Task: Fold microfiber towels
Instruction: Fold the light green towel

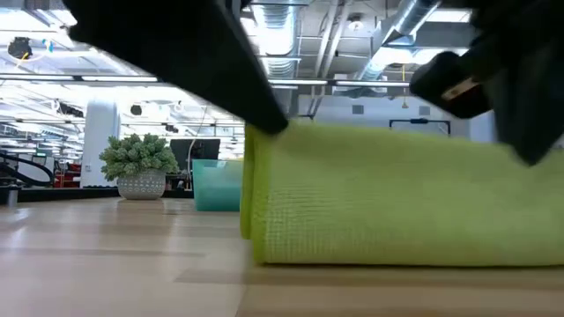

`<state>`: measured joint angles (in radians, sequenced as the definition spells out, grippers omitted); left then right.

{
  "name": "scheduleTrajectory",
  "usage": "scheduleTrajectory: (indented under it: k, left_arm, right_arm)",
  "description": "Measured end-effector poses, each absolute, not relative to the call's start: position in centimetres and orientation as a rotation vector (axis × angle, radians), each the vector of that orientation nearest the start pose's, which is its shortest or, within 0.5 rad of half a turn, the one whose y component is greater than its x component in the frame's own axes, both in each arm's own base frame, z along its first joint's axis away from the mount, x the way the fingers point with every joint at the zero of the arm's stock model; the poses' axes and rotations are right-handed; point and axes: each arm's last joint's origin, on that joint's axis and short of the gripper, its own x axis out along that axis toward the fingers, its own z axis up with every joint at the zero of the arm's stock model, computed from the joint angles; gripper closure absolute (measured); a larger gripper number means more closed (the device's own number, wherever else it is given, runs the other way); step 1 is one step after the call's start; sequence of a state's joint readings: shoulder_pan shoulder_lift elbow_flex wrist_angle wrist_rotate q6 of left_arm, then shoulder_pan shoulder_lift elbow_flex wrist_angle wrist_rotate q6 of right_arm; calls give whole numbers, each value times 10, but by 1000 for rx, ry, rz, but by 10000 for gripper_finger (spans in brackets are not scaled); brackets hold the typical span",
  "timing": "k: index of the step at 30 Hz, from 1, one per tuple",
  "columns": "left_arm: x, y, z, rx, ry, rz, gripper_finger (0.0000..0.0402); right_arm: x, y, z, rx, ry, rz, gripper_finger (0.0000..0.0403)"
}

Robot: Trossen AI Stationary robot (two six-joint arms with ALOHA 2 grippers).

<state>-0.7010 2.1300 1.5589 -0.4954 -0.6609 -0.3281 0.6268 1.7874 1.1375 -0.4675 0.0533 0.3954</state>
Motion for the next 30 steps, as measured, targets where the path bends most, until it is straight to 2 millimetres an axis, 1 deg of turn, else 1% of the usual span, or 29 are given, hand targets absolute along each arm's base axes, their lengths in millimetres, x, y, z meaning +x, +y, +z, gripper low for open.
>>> scheduleTrajectory:
  k: [4,6,10,13,17,21,25,27,30]
  left_arm:
    - [349,-263,162,340,853,147,401]
    - [349,-262,162,332,854,151,401]
    - [349,-269,163,299,852,76,401]
    - [349,-277,165,295,815,34,394]
    - [348,-280,167,321,815,15,368]
    - [347,-279,178,359,865,27,342]
    - [353,-269,184,418,862,89,335]
    - [362,-261,184,426,863,70,339]
    - [379,-243,180,394,858,24,352]
  right_arm:
    - [290,189,169,-12,1157,243,390]
    - [291,187,168,-11,1161,237,392]
    - [286,194,169,-22,1156,264,392]
    - [282,200,171,-28,1153,290,391]
    - [278,205,170,-29,1165,321,392]
    - [277,207,170,-31,1167,329,391]
    - [277,207,170,-26,1171,336,390]
    - [277,207,170,-19,1175,346,390]
    - [277,207,170,-18,1175,348,391]
